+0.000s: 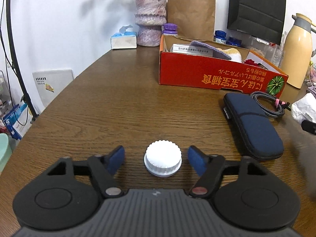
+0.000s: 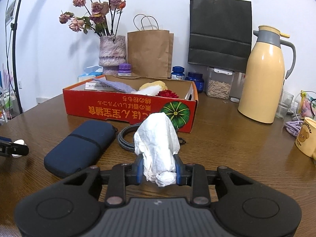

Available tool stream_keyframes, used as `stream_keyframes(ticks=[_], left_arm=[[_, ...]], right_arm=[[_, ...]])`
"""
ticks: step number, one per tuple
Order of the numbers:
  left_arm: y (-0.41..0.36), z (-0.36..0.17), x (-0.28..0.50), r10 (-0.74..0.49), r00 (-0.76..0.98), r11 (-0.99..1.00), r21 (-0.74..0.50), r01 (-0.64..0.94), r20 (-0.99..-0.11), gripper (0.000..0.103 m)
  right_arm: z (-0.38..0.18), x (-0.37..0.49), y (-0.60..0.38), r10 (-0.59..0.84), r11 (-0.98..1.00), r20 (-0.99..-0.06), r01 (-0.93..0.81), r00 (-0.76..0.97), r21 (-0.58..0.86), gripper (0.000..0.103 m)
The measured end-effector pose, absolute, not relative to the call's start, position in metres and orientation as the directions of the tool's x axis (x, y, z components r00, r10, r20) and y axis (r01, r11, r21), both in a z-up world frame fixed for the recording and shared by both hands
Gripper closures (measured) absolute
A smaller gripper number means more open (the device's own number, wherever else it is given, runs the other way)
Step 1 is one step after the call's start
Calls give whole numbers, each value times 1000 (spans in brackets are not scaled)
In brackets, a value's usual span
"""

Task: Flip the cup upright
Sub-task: 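Grasp the white tissue bundle with the right tool while the left tool grasps the white bottle cap, then carry the tissue bundle and bottle cap over the cardboard box with both tools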

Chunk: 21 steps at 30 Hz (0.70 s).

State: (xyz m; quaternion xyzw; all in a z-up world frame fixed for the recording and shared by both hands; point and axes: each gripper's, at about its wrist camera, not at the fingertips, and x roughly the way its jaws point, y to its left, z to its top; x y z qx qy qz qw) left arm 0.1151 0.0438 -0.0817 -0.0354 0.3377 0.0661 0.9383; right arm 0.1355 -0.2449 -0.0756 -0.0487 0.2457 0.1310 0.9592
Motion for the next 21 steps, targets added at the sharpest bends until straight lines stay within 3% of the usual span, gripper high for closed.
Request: stream_keyframes(ticks=[2,3,21], left_arm=[[42,-81,115,104,766,990,-10,-143,-634,50],[41,-81,115,102,768,991,-3,-134,-632,62],[29,-58,119,46,806,996,-34,-82,-591,62]], right_arm=[[-75,135,-245,228,961,-483,-275,845,-27,74],[-75,135,-245,229,961,-483,-275,845,-27,74],[-74,132,-246,238,960,-471,-279,849,-18,74]])
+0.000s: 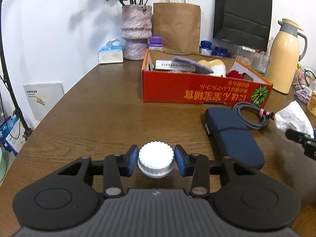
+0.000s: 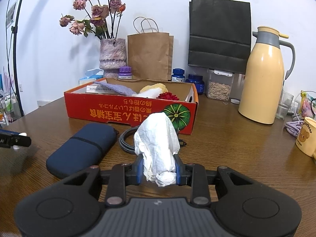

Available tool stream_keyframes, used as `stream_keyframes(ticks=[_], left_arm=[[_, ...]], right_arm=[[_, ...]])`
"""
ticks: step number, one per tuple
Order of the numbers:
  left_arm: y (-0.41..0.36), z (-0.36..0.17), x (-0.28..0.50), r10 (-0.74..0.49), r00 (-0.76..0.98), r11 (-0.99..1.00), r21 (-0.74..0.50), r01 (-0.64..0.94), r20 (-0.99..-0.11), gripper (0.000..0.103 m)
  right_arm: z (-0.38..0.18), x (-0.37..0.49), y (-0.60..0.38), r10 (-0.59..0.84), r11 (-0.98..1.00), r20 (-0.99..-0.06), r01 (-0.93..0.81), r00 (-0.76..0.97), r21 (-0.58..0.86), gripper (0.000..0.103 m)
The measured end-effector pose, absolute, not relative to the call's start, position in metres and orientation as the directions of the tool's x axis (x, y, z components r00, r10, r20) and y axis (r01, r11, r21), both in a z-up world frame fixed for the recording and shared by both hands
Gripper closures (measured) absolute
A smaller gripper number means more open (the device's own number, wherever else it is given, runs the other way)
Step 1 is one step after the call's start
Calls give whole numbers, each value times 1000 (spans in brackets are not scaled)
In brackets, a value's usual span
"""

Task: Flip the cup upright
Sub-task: 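Carry the tissue bundle and bottle cap over the cardboard box with both tools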

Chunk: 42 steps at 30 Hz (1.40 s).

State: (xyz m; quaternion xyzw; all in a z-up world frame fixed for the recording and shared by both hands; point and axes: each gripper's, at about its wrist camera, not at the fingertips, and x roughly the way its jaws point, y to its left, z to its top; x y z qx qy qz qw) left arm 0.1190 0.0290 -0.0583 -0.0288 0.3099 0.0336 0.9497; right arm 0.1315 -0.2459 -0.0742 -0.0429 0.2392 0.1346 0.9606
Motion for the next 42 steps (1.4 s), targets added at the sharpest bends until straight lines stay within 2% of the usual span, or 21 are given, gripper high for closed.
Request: stream_keyframes(ticks=[42], left_arm=[[-18,22,205,-83,895,992,-118,34,-439,62]], right_arm=[[-13,192,-208,296,952,-339,-304,893,30,74]])
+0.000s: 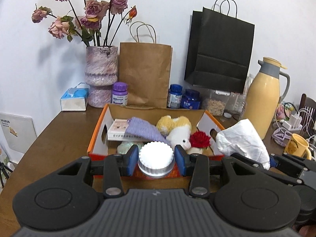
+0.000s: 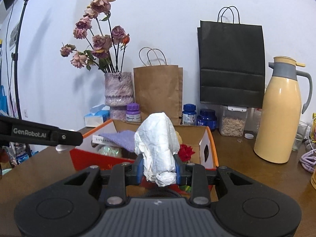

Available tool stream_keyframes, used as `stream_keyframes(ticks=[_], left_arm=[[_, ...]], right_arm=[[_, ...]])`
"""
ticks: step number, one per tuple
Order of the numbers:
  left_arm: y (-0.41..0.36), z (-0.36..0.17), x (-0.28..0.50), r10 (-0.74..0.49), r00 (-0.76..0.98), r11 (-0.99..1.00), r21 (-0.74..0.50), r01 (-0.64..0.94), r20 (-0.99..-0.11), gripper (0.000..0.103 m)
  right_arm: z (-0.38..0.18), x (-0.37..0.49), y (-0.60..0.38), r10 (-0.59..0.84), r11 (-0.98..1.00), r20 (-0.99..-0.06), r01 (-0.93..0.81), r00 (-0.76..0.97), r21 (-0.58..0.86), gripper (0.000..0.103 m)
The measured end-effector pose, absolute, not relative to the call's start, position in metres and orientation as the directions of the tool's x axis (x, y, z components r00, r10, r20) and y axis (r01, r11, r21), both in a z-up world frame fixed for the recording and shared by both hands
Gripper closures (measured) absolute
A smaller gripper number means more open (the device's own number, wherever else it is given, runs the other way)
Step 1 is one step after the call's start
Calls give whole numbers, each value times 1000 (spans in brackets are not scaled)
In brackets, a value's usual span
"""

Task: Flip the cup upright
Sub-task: 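Carry the tissue bundle and bottle cap over the cardboard box with both tools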

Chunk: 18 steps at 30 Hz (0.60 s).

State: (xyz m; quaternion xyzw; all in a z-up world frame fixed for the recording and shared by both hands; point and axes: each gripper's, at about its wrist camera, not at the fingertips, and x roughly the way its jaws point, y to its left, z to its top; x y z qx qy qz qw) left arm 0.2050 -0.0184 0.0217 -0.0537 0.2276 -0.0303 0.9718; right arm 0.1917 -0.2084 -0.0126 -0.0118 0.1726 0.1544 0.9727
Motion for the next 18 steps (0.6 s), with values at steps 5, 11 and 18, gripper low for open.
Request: stream_keyframes(ticks=[5,11,18], left_arm=[[-22,29,221,-82,906,991,-133,28,-416,62],[-23,32,243,-75,911,990,-143,18,-405,62],[-18,29,269,-61,907,988,-153,-4,-416,62]], right_arm=[[-8,208,-205,298,953,-323,-299,898,50,74],[-4,231,-202,295,955,-316,-287,902,72,74],[-2,259,-198,291,957,-315,-279,903,85,74]])
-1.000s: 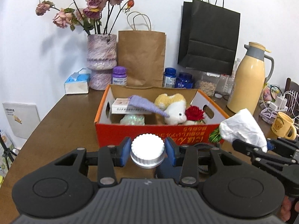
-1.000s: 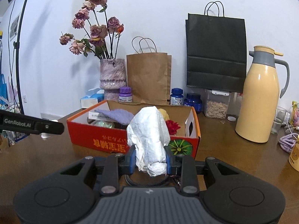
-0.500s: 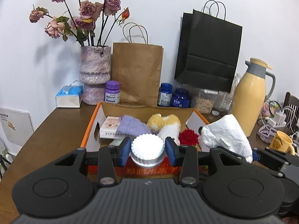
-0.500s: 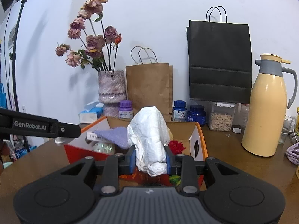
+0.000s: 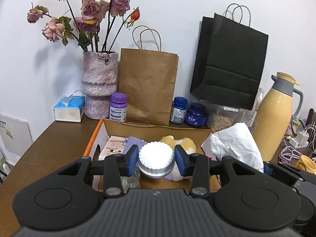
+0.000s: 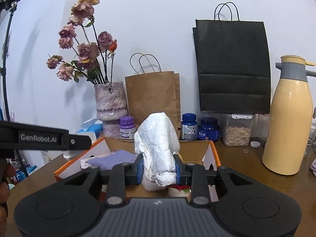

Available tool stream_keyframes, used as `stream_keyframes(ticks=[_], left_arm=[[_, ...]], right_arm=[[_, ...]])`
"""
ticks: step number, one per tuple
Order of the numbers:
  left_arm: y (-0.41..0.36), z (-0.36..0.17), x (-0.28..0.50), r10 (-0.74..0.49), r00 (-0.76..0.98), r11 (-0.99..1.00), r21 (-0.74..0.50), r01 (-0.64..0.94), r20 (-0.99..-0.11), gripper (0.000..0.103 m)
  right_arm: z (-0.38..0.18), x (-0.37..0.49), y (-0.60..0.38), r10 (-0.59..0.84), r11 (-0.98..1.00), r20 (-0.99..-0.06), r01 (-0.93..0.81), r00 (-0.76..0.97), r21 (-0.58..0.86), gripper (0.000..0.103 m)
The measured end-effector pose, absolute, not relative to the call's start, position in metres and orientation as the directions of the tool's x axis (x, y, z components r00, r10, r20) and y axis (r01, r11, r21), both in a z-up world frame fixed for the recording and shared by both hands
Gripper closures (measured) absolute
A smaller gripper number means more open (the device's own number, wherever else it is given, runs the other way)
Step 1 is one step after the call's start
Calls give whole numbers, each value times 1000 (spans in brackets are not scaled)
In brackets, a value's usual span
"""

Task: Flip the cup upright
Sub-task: 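Carry the tissue bundle and bottle cap over the cardboard box with both tools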

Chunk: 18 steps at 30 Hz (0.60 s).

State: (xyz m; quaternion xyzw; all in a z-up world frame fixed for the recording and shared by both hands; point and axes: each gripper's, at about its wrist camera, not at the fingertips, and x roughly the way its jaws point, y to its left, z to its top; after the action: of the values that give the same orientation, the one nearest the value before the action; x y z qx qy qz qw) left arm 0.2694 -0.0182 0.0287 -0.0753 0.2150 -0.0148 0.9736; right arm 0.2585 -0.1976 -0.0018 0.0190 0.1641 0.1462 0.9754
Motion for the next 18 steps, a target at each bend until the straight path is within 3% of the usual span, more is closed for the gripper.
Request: stream_keyframes(ticks=[18], left_arm=[[-5,21,327,-29,897,985,-165,-50,-440,62]], right_arm=[[-5,316,-183,288,957,-352,-282,891,67,74]])
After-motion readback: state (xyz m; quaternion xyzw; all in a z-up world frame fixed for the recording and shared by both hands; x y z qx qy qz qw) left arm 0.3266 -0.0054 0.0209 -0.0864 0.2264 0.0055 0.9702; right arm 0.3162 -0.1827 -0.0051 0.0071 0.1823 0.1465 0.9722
